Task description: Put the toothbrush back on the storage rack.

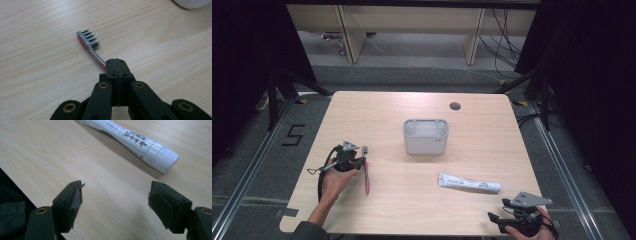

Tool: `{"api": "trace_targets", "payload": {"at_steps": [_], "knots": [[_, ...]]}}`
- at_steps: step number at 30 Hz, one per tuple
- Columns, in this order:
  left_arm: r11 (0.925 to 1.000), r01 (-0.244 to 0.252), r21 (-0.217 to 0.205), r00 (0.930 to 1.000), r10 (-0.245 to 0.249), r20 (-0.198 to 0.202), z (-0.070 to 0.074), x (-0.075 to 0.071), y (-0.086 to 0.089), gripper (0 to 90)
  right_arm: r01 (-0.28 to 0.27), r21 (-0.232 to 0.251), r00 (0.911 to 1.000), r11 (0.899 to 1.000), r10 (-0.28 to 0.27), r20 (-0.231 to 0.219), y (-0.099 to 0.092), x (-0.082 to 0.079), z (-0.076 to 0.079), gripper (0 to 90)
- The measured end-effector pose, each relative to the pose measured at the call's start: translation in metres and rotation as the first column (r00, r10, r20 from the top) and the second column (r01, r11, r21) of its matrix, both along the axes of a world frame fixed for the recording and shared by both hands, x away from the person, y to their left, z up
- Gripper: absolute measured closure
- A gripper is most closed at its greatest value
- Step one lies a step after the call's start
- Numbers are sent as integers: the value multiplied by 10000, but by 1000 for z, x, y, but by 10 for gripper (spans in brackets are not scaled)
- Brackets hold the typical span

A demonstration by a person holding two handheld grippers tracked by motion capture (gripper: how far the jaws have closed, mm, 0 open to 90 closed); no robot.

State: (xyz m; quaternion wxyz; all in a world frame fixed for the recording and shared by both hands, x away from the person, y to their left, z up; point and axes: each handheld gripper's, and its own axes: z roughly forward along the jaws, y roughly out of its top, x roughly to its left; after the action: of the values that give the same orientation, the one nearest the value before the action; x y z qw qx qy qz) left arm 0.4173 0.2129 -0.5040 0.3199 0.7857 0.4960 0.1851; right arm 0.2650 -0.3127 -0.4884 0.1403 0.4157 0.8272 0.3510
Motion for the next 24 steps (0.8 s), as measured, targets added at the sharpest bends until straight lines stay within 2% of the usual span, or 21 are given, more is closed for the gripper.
{"api": "trace_targets", "payload": {"at_steps": [3,6,8,9,11,13,16,17,18,19,20,24], "knots": [[9999,111,6,9999,-111,-7,1,1,-5,895,-8,7,10000,10000,8,-1,0,0,0,273],[9996,257,93,9996,-256,-85,4,2,-9,895,165,81,9995,9998,-163,-267,1,-2,1,273],[9995,319,74,9994,-318,-136,5,3,-8,882,158,84,9996,9998,-156,-236,1,-2,1,273],[9996,255,-128,9992,-259,-308,8,2,-8,849,154,61,9996,9999,-152,-226,1,-2,1,273],[9991,348,-233,9984,-358,-449,12,1,-7,795,174,62,9993,9998,-172,-337,1,-2,1,273],[9992,340,-191,9970,-352,-694,16,1,-7,753,-80,-16,10000,10000,80,5,0,0,0,273],[9990,162,-421,9961,-198,-860,19,2,-8,694,-124,-170,9999,9998,126,101,-1,1,0,273],[9985,186,-517,9930,-245,-1152,21,3,-10,682,-102,-157,9999,9998,104,67,0,0,0,273],[9985,186,-517,9930,-245,-1152,21,3,-10,665,-102,-157,9999,9998,104,67,0,0,0,273],[9990,409,-194,9861,-435,-1605,23,5,-10,663,-205,-78,9997,9998,206,95,0,1,-1,273],[9992,373,-153,9835,-394,-1765,23,6,-11,659,-203,-83,9998,9998,203,76,0,1,-1,273],[9994,344,30,9789,-331,-2018,24,8,-14,658,-132,-153,9999,9998,133,92,0,1,0,273]]}}
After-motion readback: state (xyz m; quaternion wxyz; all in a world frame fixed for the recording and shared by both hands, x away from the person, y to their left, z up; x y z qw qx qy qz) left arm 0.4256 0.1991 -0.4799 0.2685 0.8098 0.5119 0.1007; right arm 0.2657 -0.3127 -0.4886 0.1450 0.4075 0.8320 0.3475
